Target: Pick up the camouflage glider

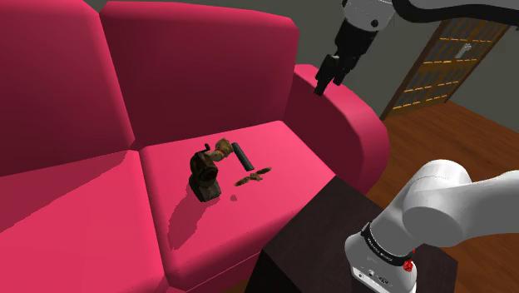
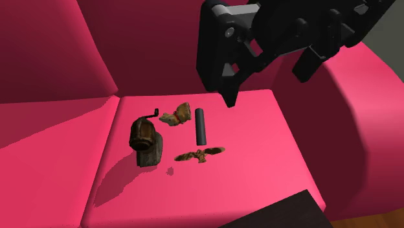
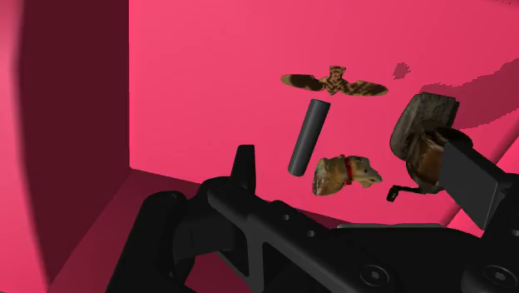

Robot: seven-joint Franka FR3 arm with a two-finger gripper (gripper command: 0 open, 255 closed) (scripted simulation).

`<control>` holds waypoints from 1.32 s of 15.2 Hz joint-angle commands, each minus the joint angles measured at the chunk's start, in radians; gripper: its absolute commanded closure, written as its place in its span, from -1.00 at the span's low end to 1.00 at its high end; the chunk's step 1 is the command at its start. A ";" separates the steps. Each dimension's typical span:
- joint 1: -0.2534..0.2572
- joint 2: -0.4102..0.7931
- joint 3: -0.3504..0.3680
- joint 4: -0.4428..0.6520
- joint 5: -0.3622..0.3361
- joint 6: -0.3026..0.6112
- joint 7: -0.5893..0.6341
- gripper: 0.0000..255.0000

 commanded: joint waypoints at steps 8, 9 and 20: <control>-0.047 0.106 0.043 -0.143 0.050 0.218 0.196 -1.00; -0.053 0.127 0.049 -0.158 0.056 0.251 0.224 -1.00; -0.119 0.456 0.116 -0.245 0.118 0.630 0.518 -1.00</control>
